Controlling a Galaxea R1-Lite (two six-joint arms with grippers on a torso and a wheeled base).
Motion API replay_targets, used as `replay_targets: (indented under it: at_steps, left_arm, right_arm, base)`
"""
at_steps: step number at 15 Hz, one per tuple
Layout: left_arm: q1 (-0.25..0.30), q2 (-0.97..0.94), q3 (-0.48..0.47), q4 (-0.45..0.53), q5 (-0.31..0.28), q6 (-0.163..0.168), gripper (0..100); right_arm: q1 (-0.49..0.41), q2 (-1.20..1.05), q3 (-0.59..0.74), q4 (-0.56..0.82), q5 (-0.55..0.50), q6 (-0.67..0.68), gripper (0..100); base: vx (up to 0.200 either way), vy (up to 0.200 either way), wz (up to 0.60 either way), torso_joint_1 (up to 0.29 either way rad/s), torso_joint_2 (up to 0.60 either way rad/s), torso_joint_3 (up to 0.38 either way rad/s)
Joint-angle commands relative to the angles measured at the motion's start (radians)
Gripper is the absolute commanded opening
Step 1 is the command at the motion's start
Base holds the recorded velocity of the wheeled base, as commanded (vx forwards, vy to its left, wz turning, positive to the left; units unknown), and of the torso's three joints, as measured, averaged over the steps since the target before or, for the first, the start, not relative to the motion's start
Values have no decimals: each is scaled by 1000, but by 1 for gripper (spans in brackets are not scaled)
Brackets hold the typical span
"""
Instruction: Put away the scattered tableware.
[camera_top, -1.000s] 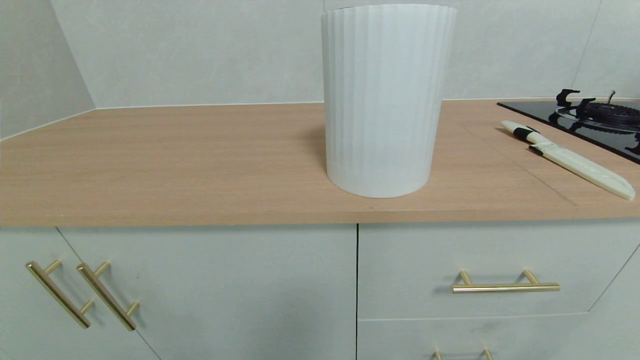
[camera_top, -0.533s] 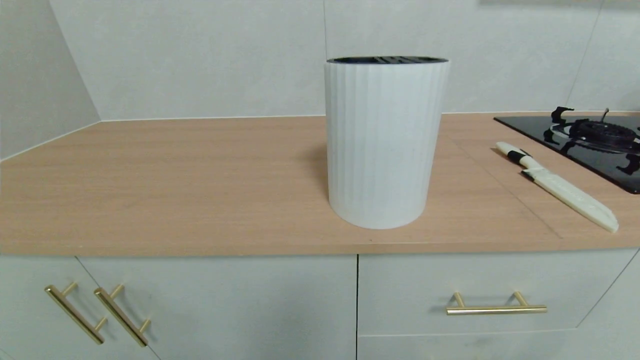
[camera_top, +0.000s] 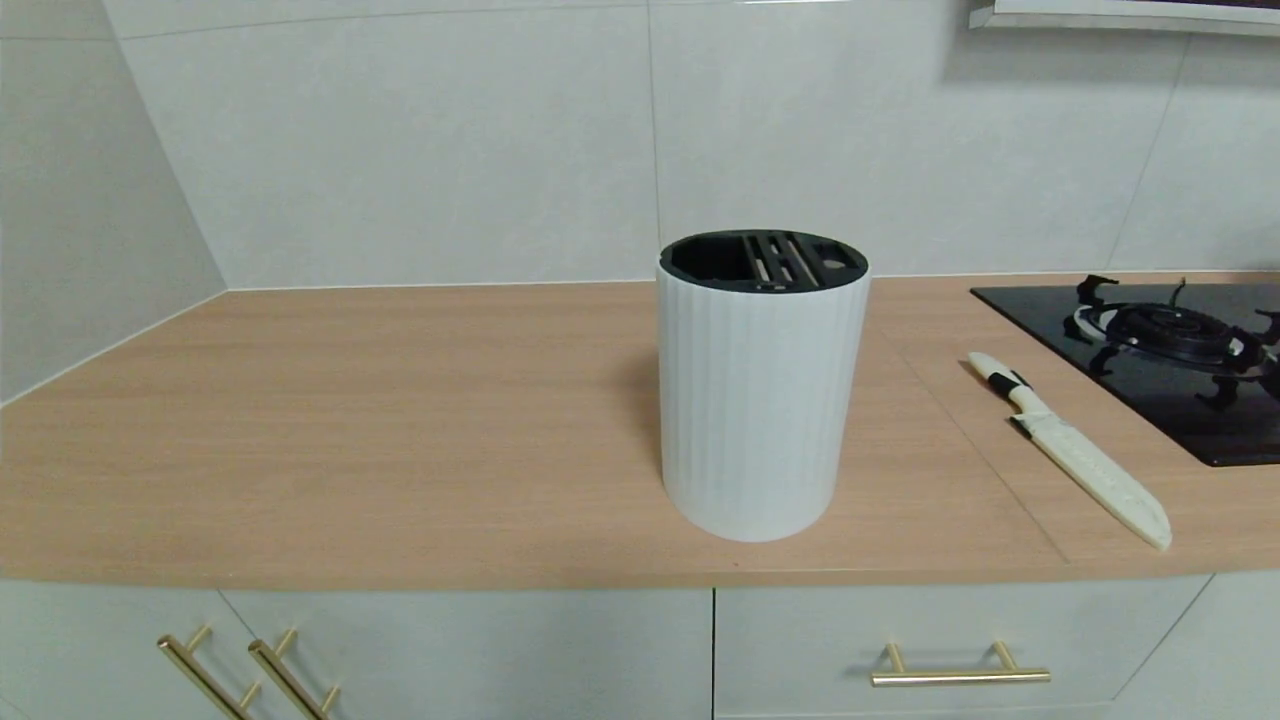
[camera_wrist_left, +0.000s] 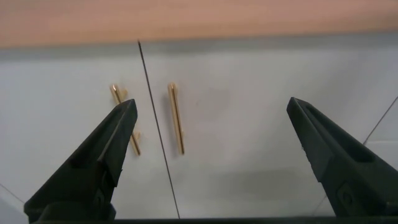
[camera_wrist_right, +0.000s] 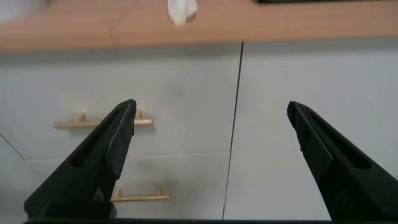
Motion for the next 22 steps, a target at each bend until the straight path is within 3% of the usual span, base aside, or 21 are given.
replay_targets:
  at_steps: [1,22]
  left_arm:
    - [0,0,0,-1,0,0,100]
    - [0,0,-1,-1,0,0,100]
  right_arm:
    - [0,1,0,0,0,0,100]
    - [1,1,0,0,0,0,100]
  base:
    - [0,0,0,212,-491,-295]
    - [0,0,0,243,-529,-286]
